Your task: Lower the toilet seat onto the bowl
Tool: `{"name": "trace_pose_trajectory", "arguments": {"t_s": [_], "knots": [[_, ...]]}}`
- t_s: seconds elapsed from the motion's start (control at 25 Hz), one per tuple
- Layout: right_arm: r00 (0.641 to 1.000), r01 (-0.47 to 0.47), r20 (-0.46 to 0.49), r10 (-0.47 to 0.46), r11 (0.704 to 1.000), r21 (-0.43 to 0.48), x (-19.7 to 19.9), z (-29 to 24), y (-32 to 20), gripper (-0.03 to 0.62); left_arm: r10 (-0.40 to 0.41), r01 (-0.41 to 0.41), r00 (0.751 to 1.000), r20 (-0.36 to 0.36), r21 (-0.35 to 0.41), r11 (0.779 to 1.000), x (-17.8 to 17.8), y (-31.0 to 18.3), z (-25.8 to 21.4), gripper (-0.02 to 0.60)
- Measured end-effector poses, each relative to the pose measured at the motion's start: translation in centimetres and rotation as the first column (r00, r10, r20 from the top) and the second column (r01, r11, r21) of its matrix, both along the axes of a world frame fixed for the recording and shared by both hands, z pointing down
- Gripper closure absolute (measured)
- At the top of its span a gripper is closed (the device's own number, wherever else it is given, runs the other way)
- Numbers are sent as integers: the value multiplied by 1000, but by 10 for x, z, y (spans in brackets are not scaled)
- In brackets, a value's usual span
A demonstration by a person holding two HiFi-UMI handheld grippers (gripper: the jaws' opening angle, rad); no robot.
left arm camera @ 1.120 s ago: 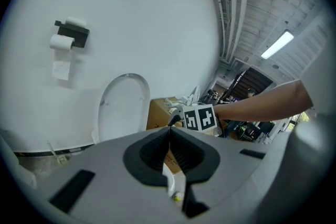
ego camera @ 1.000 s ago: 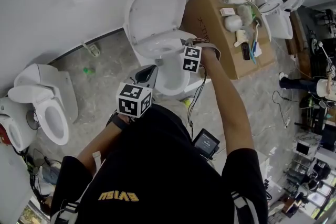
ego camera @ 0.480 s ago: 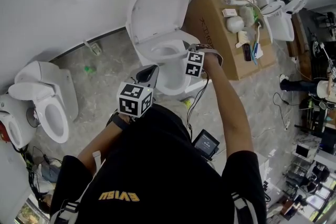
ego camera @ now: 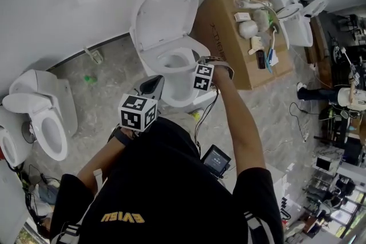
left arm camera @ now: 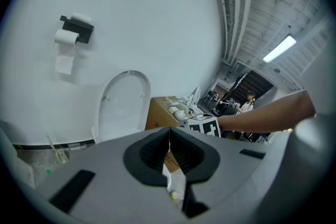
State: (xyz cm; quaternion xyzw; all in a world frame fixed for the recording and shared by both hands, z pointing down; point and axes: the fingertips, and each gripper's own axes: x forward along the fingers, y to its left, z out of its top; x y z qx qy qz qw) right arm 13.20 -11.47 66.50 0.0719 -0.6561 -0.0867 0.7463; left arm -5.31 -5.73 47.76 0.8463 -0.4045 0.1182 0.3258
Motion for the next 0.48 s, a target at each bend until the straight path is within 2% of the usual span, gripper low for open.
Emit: {"name": "trace_pose_trajectory", "arguments": {"t_s": [0.28, 0.48], "knots": [[1000, 13, -19, -14, 999, -35, 7, 3, 9, 454, 13, -14, 1000, 14, 20, 1000, 13, 3, -7, 569], [999, 7, -32, -9, 997, -77, 9, 12, 20, 448, -1, 1, 1000, -1, 1, 1000, 8, 0, -3, 569]]}}
